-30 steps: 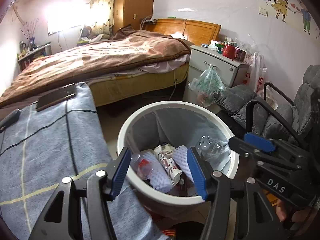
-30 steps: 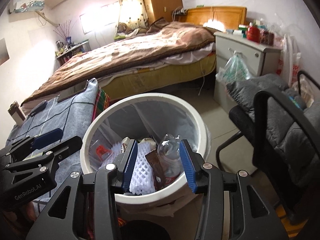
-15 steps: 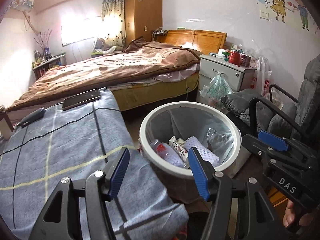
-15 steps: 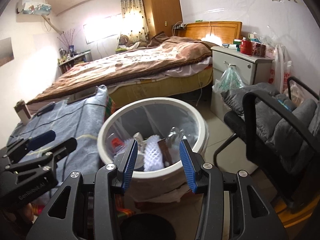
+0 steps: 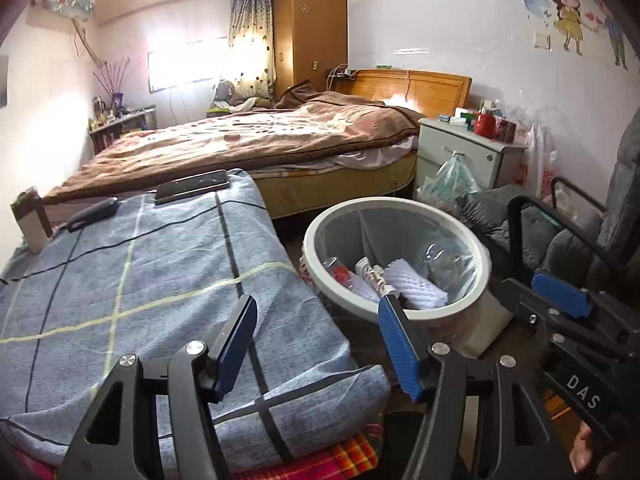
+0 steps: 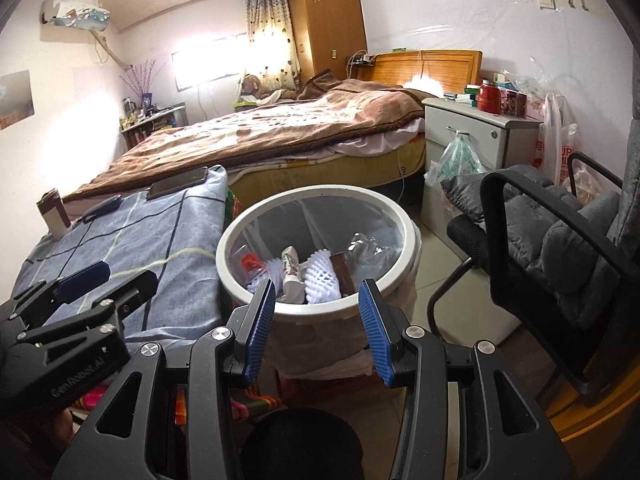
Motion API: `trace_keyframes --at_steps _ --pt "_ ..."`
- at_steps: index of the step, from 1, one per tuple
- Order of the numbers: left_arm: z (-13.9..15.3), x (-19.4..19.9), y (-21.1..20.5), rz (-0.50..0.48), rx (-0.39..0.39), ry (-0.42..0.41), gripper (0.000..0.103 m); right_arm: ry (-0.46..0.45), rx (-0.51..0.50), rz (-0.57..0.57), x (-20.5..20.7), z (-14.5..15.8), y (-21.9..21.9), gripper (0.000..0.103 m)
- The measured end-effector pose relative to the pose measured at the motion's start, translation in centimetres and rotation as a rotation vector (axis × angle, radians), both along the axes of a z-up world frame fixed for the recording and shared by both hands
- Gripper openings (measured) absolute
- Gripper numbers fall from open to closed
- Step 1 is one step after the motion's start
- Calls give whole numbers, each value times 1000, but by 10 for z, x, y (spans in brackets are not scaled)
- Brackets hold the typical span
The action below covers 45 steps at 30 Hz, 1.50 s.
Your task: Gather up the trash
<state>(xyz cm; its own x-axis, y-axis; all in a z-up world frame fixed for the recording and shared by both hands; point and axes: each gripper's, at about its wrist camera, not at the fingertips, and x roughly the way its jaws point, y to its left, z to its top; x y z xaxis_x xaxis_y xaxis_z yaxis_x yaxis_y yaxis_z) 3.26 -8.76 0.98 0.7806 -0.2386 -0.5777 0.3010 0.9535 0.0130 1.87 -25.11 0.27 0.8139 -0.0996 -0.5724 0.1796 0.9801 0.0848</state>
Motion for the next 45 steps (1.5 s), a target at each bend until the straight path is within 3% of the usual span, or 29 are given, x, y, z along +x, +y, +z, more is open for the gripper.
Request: trace_keyframes --at_steps 45 --pt "-1 -10 3 12 -25 -2 66 -9 -9 -2 -8 1 12 46"
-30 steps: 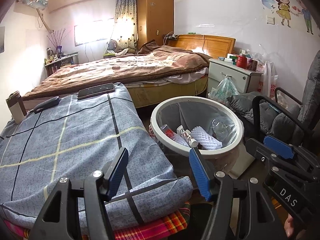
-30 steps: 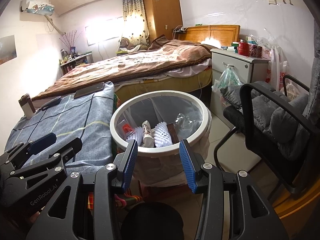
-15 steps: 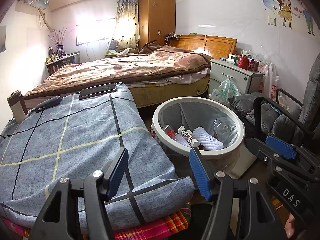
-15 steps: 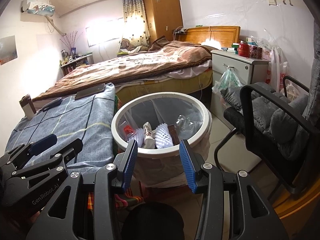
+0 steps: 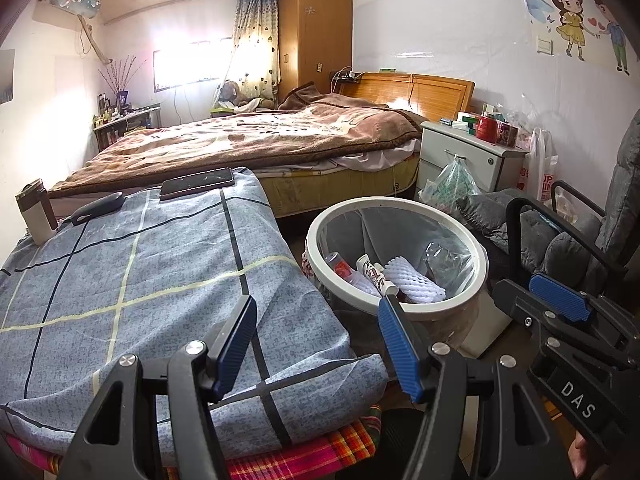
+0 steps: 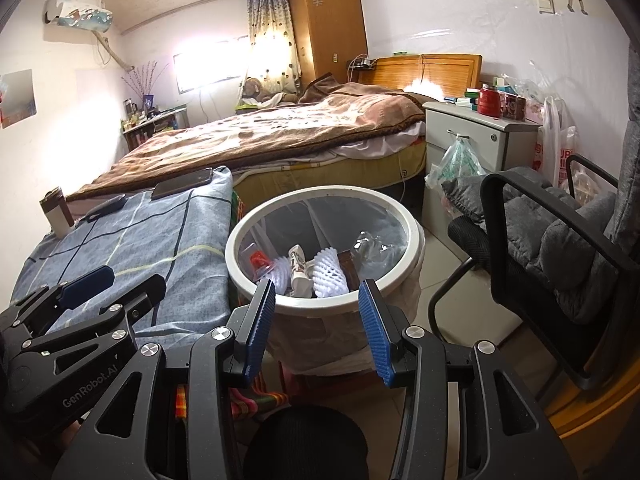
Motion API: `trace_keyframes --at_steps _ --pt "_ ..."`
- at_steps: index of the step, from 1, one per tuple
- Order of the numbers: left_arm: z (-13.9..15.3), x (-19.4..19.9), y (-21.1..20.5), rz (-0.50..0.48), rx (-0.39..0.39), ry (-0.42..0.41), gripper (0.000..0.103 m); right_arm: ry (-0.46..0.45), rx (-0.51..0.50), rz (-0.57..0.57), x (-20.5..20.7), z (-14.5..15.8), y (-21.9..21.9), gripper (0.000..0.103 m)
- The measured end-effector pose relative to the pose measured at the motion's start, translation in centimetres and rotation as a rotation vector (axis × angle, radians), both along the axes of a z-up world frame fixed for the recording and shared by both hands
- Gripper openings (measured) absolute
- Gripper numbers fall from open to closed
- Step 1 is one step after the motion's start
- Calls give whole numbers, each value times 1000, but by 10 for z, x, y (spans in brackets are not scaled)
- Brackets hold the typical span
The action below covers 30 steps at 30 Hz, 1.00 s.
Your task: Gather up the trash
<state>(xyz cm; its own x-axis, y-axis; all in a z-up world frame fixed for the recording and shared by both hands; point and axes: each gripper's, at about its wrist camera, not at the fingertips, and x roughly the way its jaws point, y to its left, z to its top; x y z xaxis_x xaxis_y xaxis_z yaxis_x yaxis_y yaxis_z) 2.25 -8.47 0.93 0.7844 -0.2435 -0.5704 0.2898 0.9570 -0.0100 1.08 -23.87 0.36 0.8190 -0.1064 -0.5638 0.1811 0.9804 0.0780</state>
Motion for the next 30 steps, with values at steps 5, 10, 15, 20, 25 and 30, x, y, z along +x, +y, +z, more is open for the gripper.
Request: trace_keyframes --at_steps 5,10,15,20,25,30 --pt "0 0 0 -1 4 -2 65 1 0 1 0 1 0 46" --pt "0 -1 2 -3 2 -2 65 3 1 0 0 0 0 46" --pt "0 -1 1 -1 1 -2 66 1 1 0 0 0 0 46" --pt "0 -1 2 -1 1 0 66 2 2 1 0 0 0 46" --pt "0 -2 3 -1 0 1 66 2 2 -1 0 0 0 46" --pt "0 -1 2 -1 0 -1 66 1 1 0 0 0 0 46"
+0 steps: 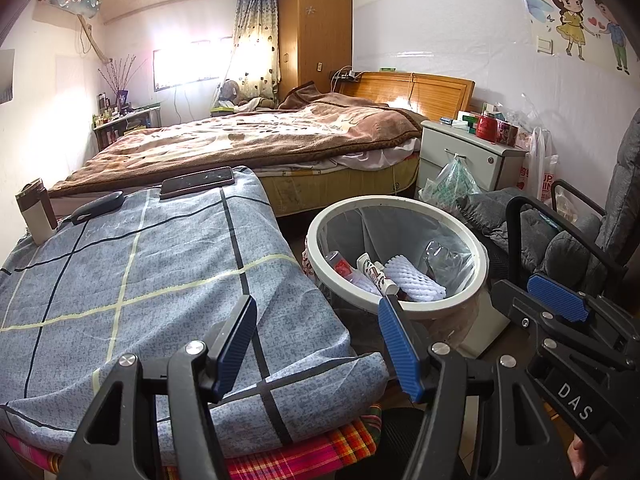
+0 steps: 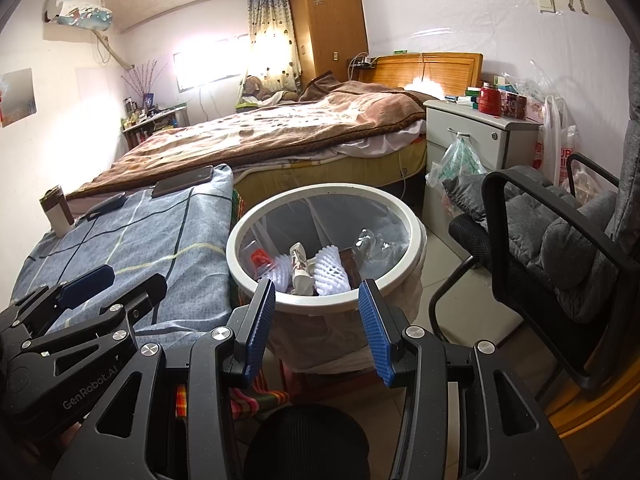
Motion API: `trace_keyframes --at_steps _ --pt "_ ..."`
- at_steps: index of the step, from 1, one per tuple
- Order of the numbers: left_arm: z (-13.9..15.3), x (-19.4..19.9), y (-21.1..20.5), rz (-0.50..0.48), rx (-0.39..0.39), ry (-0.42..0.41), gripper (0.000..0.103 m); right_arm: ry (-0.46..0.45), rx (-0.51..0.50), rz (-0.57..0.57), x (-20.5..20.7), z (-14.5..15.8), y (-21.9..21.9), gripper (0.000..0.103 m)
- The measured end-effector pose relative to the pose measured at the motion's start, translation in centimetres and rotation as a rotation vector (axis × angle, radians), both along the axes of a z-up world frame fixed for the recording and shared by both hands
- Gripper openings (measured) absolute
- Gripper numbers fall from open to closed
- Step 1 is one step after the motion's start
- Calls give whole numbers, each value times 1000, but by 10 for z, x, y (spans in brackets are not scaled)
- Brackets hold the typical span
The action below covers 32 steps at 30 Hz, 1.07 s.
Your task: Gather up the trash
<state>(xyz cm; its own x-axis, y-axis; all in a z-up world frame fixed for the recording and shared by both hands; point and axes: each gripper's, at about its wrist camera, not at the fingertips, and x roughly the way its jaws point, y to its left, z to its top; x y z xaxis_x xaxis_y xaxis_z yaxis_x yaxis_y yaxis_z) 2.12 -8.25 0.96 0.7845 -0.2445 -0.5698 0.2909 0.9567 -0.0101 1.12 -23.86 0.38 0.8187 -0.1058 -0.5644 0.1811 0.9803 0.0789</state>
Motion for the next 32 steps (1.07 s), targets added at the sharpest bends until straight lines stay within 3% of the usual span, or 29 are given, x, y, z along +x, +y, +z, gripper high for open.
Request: trace_keyframes --at_steps 32 --pt "0 0 -1 1 -5 10 66 3 1 1 0 -1 2 46"
